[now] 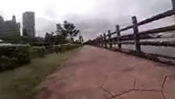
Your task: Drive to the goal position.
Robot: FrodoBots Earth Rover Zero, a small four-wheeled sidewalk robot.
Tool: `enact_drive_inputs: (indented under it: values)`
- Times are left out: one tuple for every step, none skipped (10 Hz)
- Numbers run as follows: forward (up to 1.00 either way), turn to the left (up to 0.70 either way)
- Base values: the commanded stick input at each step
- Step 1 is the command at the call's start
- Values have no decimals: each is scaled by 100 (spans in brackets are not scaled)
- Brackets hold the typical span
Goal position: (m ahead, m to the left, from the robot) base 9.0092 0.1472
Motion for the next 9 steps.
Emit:
enact_drive_inputs:
  values:
    - [70, 0]
    - [70, 0]
    - [70, 0]
    - [70, 0]
    - [70, 0]
    - [70, 0]
    - [70, 0]
    - [70, 0]
    - [70, 0]
